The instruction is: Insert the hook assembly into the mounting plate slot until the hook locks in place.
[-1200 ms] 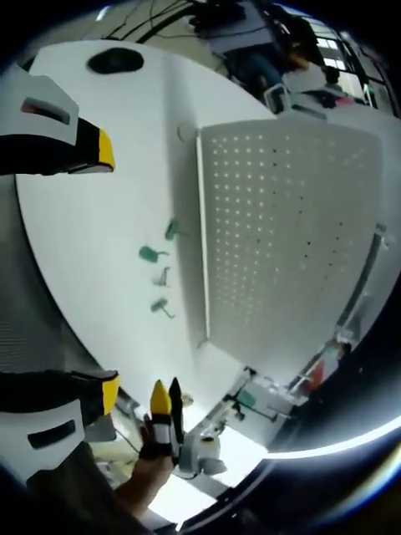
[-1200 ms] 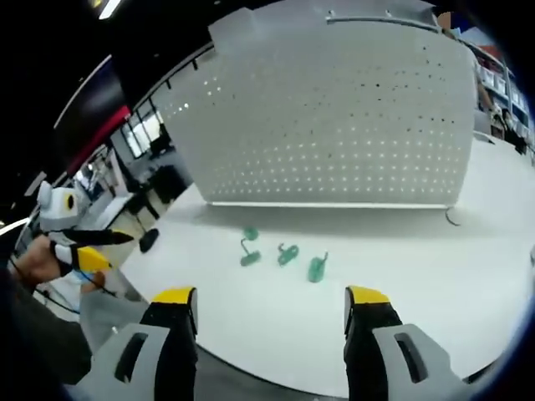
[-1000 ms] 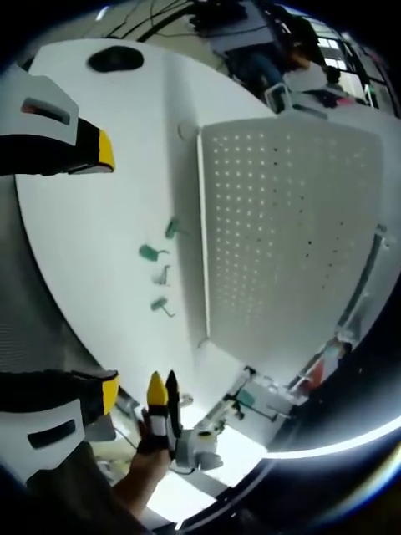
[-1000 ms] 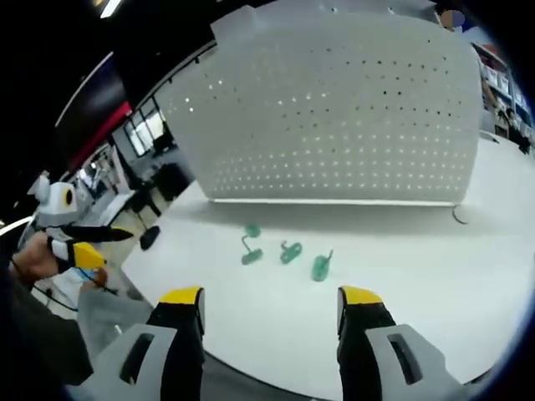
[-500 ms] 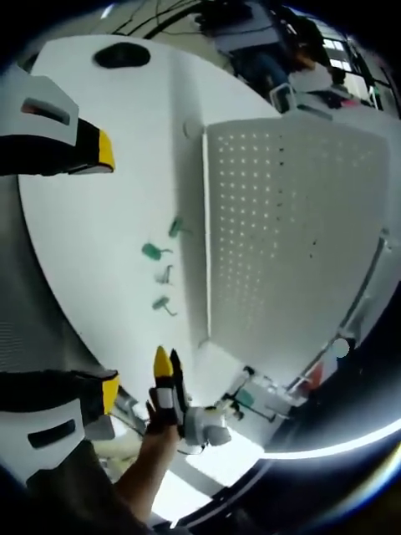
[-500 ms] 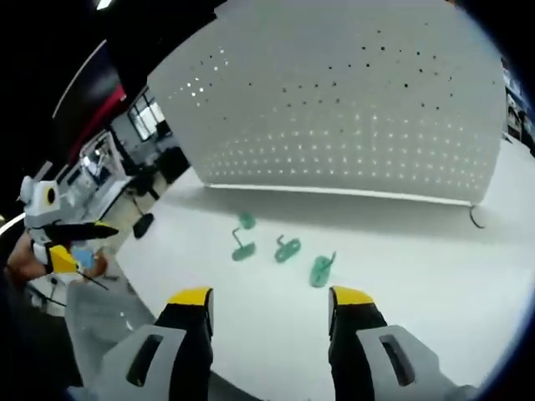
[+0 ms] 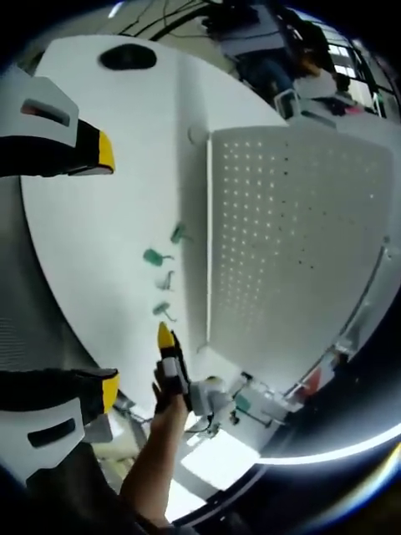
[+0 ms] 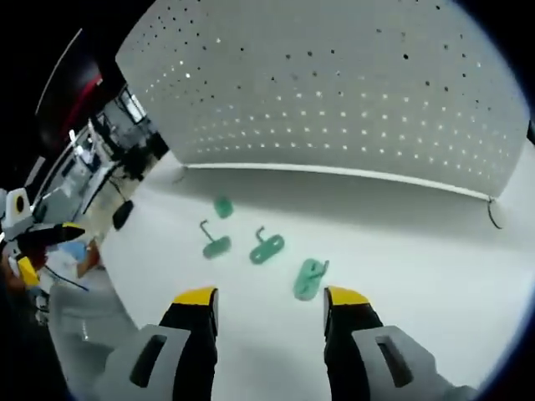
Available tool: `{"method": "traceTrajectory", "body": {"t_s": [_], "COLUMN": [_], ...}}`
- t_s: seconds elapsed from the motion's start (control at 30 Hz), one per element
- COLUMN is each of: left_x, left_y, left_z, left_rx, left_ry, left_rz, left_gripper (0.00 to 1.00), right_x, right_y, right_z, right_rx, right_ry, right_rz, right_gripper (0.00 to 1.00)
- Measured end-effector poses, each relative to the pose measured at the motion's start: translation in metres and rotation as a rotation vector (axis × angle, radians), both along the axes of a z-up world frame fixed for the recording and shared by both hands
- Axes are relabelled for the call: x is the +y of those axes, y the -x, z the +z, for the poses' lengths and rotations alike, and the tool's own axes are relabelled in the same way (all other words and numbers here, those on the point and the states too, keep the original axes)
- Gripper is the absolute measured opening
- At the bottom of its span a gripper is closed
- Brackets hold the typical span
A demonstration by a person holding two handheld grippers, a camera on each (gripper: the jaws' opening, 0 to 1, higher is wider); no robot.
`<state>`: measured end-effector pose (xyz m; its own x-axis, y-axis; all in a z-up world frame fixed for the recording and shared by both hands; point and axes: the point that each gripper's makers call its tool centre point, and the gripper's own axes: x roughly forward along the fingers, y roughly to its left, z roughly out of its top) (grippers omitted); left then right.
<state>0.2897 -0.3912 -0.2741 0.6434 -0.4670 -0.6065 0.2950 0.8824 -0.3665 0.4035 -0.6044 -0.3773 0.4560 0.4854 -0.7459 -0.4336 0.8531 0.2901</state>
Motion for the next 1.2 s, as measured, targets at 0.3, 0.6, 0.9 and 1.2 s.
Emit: {"method": "traceTrajectory", "body": {"t_s": [0.3,0.6,0.9,1.2], "left_x": [0.006,0.007,0.010,0.010], "left_y": [0.001,0.001,0.002,0.000], "left_z": [-0.004,-0.005,-0.010,-0.014], "left_rx": [0.018,0.023,0.038,0.051], "left_ry": [-0.001,-0.008,-0.012,-0.011], "left_rz": [0.017,0.024,0.029,0.030], "left_gripper": [0.97,0.97,0.97,0.97], "right_x": [-0.003,-0.003,-0.013,-0.009], "right_y": [-0.013,-0.019,-0.032,-0.031], "right_z": [-0.023,-0.036,-0.041,-0.045], "right_rx": [0.053,0.080,0.094,0.154], "right_ry": [0.000,0.035,0.056,0.019], "right_rz": [-0.038,-0.006,-0.009,-0.016], "right_gripper": [0.49,0.46,0.35,0.18]}}
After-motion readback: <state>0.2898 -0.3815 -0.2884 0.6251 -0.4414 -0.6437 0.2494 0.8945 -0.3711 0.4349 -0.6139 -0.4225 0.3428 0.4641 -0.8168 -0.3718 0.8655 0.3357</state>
